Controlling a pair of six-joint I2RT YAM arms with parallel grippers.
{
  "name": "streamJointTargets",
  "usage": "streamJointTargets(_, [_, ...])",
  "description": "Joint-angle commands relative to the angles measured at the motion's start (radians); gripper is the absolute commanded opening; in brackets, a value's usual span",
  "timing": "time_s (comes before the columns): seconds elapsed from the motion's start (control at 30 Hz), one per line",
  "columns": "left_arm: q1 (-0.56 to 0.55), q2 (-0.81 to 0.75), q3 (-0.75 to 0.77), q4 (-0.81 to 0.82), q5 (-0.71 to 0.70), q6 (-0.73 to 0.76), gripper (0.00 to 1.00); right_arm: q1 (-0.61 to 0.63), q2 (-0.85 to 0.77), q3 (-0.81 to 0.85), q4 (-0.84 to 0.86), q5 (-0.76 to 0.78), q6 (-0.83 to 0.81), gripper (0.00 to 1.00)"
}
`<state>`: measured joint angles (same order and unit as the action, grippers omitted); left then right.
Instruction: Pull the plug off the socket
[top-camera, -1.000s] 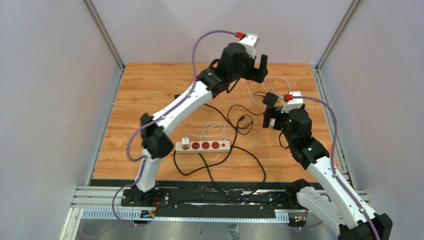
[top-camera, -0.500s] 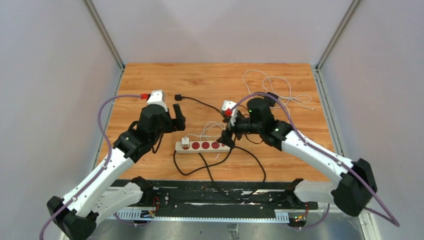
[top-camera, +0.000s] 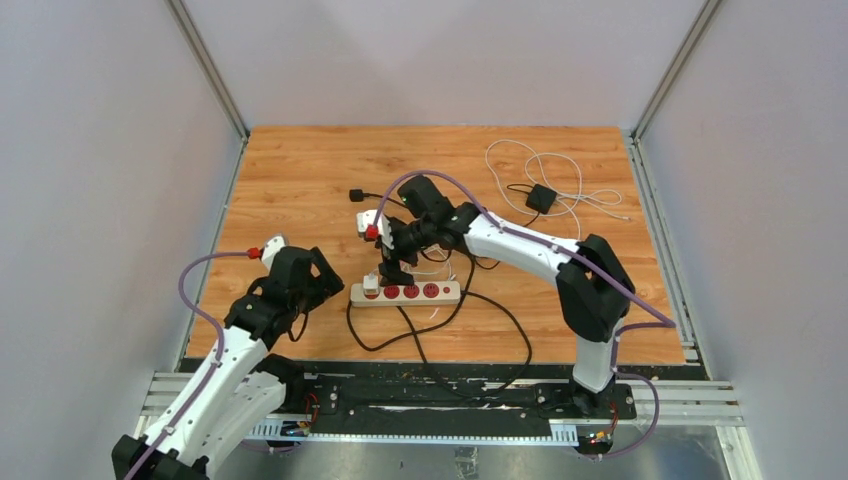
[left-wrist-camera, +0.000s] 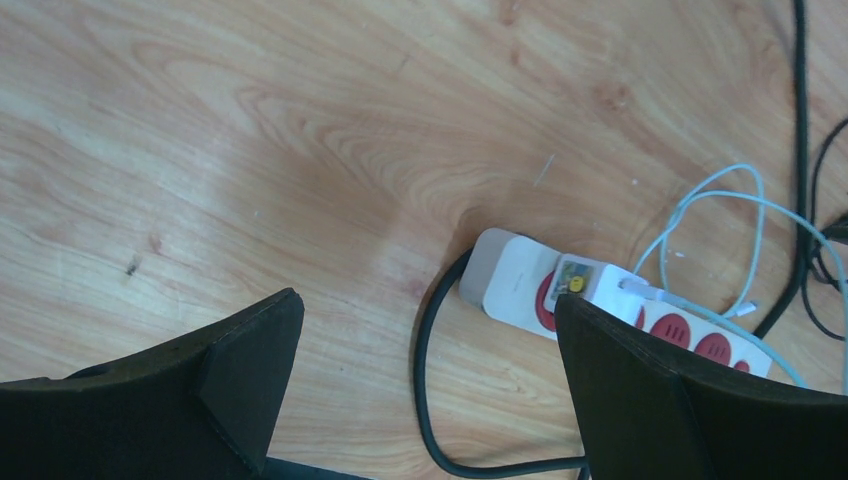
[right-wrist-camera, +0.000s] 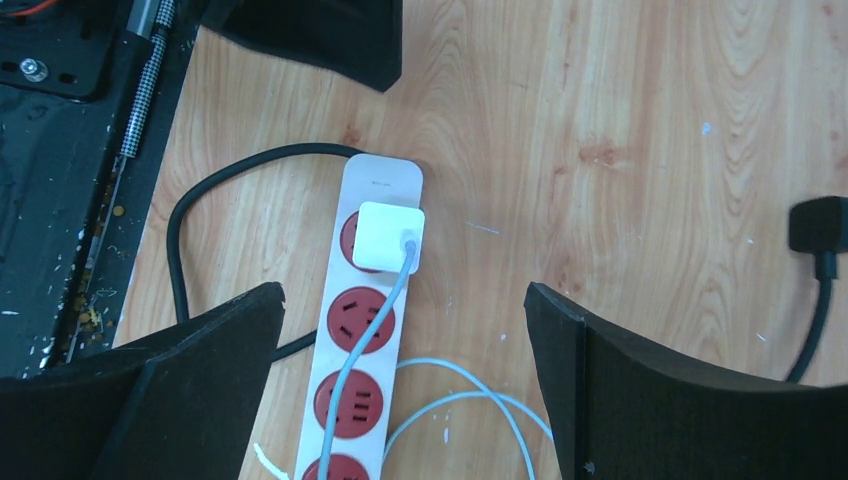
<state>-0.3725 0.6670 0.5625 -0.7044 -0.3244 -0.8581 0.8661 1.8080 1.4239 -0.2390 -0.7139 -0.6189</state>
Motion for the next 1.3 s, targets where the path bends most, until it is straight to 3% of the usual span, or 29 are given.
streamJointTargets(0.0, [0.046, 0.052, -0.061, 0.072, 0.109, -0.077, 1.00, 0.049, 0.096, 0.098, -0.121, -0.026, -0.062, 0.96])
streamJointTargets(0.27, [0.075, 0.075, -0.104, 0.155, 0.159, -0.081, 0.94, 0.098, 0.210, 0.191, -0.190, 0.057, -0.069, 0.92])
streamJointTargets(0.57, [0.078, 0.126, -0.173, 0.280, 0.243, -0.122, 0.78, 0.106, 0.305, 0.262, -0.215, 0.135, -0.031, 0.83])
streamJointTargets(0.8, [0.078, 0.159, -0.212, 0.366, 0.286, -0.142, 0.67, 0.124, 0.331, 0.267, -0.217, 0.202, -0.009, 0.67])
streamJointTargets(0.97, [0.079, 0.196, -0.234, 0.410, 0.304, -0.150, 0.62, 0.139, 0.342, 0.262, -0.215, 0.236, 0.009, 0.44])
streamJointTargets(1.27, [0.080, 0.294, -0.251, 0.482, 0.318, -0.149, 0.54, 0.157, 0.353, 0.266, -0.208, 0.280, 0.030, 0.32])
